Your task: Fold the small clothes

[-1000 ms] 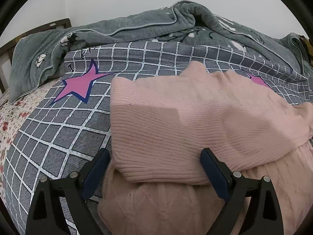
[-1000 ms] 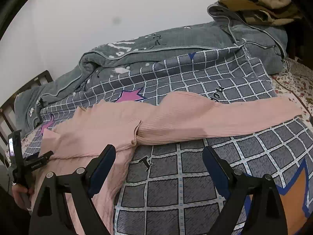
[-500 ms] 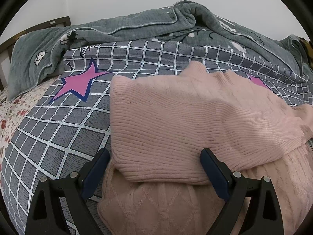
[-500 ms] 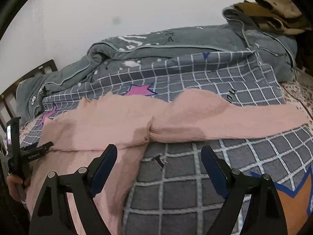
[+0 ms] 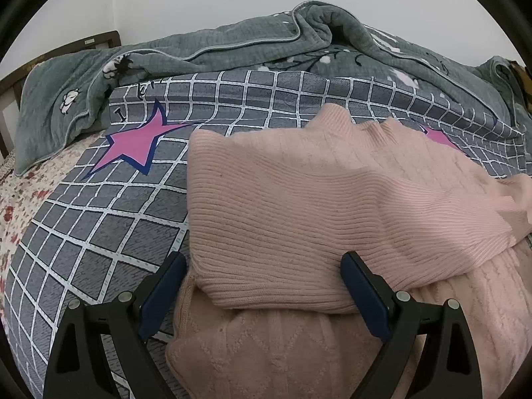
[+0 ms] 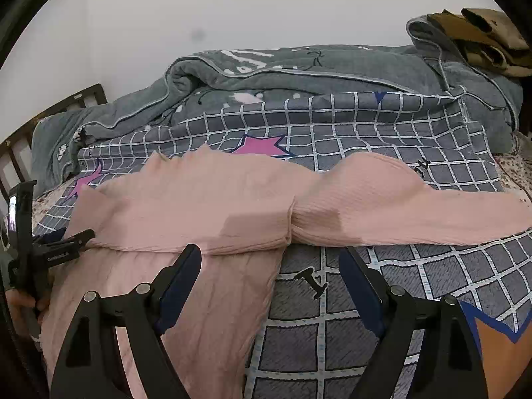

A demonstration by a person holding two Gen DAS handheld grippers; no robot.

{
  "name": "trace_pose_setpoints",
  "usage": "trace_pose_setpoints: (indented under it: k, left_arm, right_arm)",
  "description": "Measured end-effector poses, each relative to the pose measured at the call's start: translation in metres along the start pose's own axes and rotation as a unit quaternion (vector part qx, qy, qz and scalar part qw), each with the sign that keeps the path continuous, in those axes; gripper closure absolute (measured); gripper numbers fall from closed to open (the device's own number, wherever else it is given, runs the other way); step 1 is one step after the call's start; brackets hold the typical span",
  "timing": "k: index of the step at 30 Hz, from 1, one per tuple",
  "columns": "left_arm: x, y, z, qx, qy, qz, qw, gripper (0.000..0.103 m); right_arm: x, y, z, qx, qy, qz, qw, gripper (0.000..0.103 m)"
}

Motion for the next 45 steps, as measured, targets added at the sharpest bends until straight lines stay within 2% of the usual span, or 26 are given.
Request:
trace_pose_setpoints:
  k: [3,7,9,13,17,19,20,22,25,27,29,31,33,34,37,39,40,41,42,44,45]
  left_arm:
    - [0.001,0.002,0.0,-0.001,-0.001,0.004,1.0,0.008]
    - [0.003,0.009,-0.003,-0.023,0.013,0.009,0.9996,0.009]
    - [0.002,0.017,-0.008,-0.016,0.021,0.008,0.9996,0.009]
    - [-0.007,0.053,-0.024,-0.012,0.029,-0.01,0.9994,0.011]
    - [-0.016,0.104,-0.045,-0.02,0.039,0.006,0.999,0.011]
    - [-0.028,0.123,-0.052,-0.036,0.068,-0.007,0.997,0.011]
    - [-0.041,0.133,-0.051,-0.056,0.081,-0.024,0.9948,0.011]
    - [-0.06,0.149,-0.048,-0.08,0.085,-0.042,0.9923,0.011]
    - [-0.084,0.177,-0.039,-0.105,0.074,-0.042,0.9908,0.012]
    - [-0.101,0.191,-0.032,-0.115,0.067,-0.049,0.9899,0.016]
    - [-0.118,0.2,-0.023,-0.125,0.059,-0.066,0.9882,0.029]
    - [-0.129,0.203,-0.016,-0.13,0.053,-0.075,0.9873,0.034]
    - [-0.14,0.2,-0.011,-0.118,0.049,-0.088,0.988,0.041]
    - [-0.145,0.199,-0.009,-0.115,0.05,-0.094,0.9877,0.049]
    - [-0.147,0.199,-0.001,-0.112,0.041,-0.086,0.9892,0.05]
    - [-0.147,0.2,0.003,-0.107,0.035,-0.084,0.9901,0.055]
    - [-0.147,0.2,0.006,-0.108,0.033,-0.085,0.99,0.06]
    - [-0.145,0.2,0.009,-0.109,0.029,-0.083,0.9901,0.073]
    - [-0.146,0.2,0.011,-0.107,0.025,-0.085,0.9903,0.075]
    - [-0.146,0.2,0.014,-0.112,0.027,-0.084,0.9898,0.093]
    - [-0.145,0.2,0.016,-0.119,0.034,-0.086,0.9886,0.093]
  right_arm:
    - [0.004,0.005,0.002,0.005,-0.009,0.006,1.0,0.019]
    - [0.008,0.014,0.007,0.008,-0.027,0.016,0.999,0.019]
    - [0.01,0.022,0.006,0.018,-0.043,0.021,0.999,0.019]
    - [0.017,0.044,-0.003,0.031,-0.049,0.026,0.998,0.019]
    - [0.011,0.083,-0.01,0.033,-0.02,0.024,0.999,0.02]
    - [0.004,0.102,-0.012,0.039,-0.011,0.021,0.999,0.023]
    - [0.001,0.109,-0.012,0.042,-0.011,0.018,0.999,0.025]
    - [-0.012,0.126,-0.014,0.054,-0.015,0.005,0.998,0.028]
    - [-0.036,0.148,-0.015,0.06,-0.012,-0.011,0.998,0.036]
    - [-0.052,0.158,-0.016,0.058,-0.003,-0.023,0.998,0.042]
    - [-0.07,0.166,-0.017,0.059,0.005,-0.037,0.998,0.044]
    - [-0.086,0.172,-0.02,0.06,0.007,-0.05,0.997,0.045]
    - [-0.098,0.178,-0.02,0.06,0.003,-0.055,0.997,0.045]
    - [-0.105,0.18,-0.021,0.059,0.001,-0.06,0.996,0.045]
    - [-0.118,0.182,-0.02,0.054,0.0,-0.069,0.996,0.045]
    - [-0.124,0.183,-0.018,0.051,-0.004,-0.072,0.996,0.045]
    - [-0.127,0.183,-0.017,0.052,-0.012,-0.074,0.996,0.045]
    - [-0.129,0.182,-0.017,0.053,-0.015,-0.076,0.996,0.045]
    - [-0.132,0.181,-0.017,0.053,-0.021,-0.079,0.995,0.045]
    - [-0.137,0.178,-0.019,0.056,-0.024,-0.086,0.994,0.046]
    - [-0.137,0.177,-0.021,0.058,-0.025,-0.087,0.994,0.046]
Point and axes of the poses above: each gripper's, at about its wrist camera, not at the fingertips, and y roughly against the way its jaws point, z to its right, x to its top, the point moved 10 cm from there along -y, roughly the way its jaws point, and after that the axes turned 15 degrees about z, right-handed, at the moved point
